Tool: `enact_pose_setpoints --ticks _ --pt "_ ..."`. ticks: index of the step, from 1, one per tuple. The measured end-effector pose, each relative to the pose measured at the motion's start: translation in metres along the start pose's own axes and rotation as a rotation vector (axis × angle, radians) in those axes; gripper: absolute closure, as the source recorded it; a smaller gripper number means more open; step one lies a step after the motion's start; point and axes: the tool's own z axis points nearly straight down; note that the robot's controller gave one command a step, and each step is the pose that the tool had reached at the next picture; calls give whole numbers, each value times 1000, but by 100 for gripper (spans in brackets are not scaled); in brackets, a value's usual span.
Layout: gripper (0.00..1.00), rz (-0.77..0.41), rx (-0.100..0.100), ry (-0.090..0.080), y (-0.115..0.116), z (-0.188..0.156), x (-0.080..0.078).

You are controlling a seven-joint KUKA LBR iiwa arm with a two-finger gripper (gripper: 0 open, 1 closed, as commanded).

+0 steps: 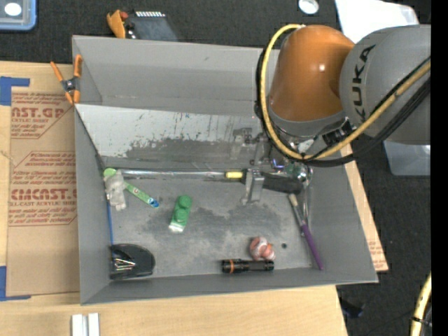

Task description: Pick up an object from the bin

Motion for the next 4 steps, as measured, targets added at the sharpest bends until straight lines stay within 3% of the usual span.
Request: enact_pose_setpoints --ticks 1,2,3,4 --pt "0 1 0 -8 0 -5 -1" --pt "0 371 -2 -8 -70 50 -5" --pt "0 139 -2 -11 -128 72 -5" --pt "0 162 -2 -12 -165 77 -5"
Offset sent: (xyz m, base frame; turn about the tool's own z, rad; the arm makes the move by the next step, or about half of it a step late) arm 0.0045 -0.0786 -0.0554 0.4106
